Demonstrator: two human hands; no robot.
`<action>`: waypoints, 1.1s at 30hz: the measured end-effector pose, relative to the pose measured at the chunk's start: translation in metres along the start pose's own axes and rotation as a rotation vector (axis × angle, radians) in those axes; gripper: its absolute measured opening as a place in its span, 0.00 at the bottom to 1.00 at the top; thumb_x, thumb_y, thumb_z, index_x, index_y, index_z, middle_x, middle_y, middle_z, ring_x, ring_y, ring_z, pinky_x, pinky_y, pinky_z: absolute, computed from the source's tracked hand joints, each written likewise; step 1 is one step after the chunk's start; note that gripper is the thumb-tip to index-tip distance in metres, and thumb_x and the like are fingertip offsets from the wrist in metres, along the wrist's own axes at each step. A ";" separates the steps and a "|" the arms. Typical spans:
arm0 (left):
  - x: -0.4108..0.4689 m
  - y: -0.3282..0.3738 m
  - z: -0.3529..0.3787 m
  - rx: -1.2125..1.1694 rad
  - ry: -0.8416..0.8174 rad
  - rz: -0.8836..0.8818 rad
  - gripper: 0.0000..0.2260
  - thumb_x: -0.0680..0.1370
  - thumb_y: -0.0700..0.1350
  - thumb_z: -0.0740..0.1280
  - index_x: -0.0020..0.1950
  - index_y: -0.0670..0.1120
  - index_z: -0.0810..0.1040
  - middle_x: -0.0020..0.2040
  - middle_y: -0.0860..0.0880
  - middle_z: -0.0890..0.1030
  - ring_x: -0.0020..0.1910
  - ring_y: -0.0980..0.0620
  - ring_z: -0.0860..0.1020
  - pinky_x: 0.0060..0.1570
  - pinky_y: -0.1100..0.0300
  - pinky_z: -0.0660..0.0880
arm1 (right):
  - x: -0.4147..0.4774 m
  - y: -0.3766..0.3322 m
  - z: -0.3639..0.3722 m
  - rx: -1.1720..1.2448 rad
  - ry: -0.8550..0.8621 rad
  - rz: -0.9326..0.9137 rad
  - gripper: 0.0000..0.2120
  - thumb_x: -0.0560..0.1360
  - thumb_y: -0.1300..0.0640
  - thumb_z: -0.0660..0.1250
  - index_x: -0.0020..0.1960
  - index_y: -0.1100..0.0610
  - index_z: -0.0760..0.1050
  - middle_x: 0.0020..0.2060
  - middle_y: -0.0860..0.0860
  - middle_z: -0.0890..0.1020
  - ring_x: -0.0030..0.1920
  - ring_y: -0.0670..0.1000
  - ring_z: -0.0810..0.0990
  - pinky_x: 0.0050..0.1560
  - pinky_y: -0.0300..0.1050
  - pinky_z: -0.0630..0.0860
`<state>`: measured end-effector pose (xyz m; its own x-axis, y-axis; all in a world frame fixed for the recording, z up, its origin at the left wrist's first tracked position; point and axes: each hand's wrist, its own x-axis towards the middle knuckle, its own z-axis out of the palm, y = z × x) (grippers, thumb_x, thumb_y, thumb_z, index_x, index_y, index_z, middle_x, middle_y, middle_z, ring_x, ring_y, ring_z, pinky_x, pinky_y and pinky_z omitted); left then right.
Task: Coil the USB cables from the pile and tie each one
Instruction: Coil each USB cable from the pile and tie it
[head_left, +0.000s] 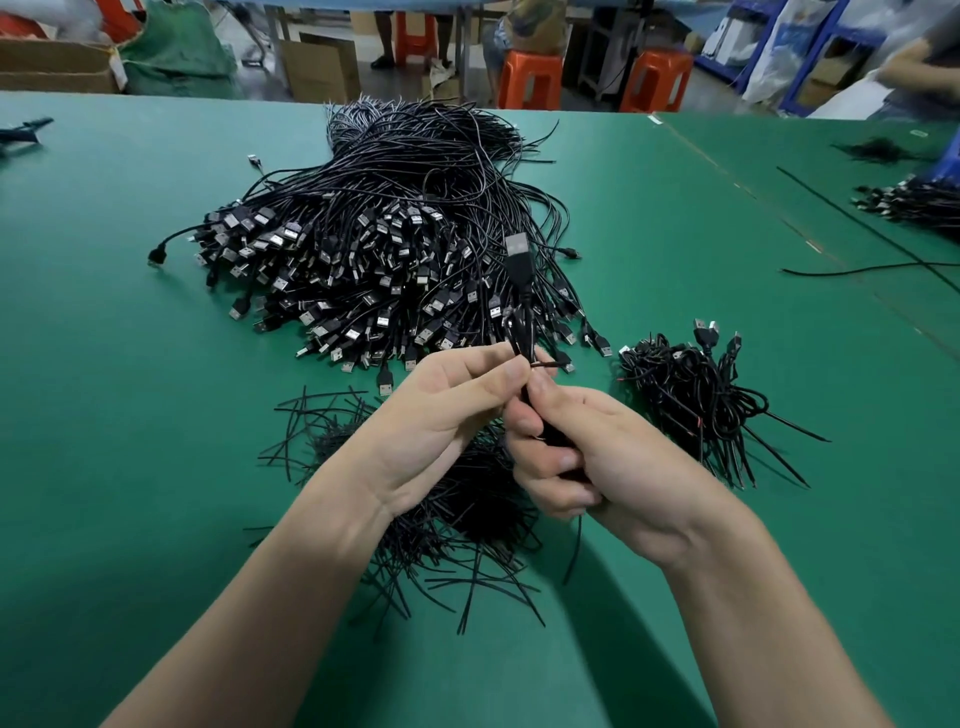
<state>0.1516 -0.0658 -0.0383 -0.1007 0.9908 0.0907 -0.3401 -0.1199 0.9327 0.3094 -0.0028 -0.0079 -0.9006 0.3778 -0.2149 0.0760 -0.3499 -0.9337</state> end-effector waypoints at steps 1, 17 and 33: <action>0.001 0.000 0.002 0.009 0.014 0.013 0.14 0.79 0.47 0.68 0.35 0.46 0.86 0.46 0.45 0.84 0.58 0.54 0.81 0.62 0.62 0.75 | 0.001 0.001 0.001 0.043 -0.009 -0.005 0.18 0.85 0.43 0.55 0.40 0.51 0.69 0.29 0.46 0.60 0.25 0.45 0.57 0.27 0.38 0.56; 0.000 0.016 0.009 0.392 0.110 0.115 0.12 0.84 0.46 0.63 0.59 0.41 0.83 0.59 0.41 0.84 0.63 0.42 0.79 0.70 0.47 0.73 | -0.001 0.011 -0.001 -0.886 0.790 -0.577 0.09 0.79 0.45 0.69 0.56 0.45 0.74 0.44 0.41 0.81 0.45 0.45 0.82 0.40 0.34 0.75; 0.000 0.010 0.022 0.905 0.400 0.471 0.09 0.78 0.49 0.74 0.54 0.47 0.85 0.53 0.53 0.79 0.55 0.53 0.78 0.55 0.59 0.74 | 0.011 0.004 0.015 0.079 0.686 -0.554 0.08 0.81 0.62 0.66 0.44 0.55 0.77 0.29 0.47 0.73 0.30 0.44 0.68 0.31 0.36 0.65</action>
<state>0.1684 -0.0652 -0.0210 -0.3921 0.7462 0.5379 0.6083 -0.2283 0.7602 0.2927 -0.0133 -0.0101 -0.3425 0.9325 0.1148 -0.3480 -0.0124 -0.9374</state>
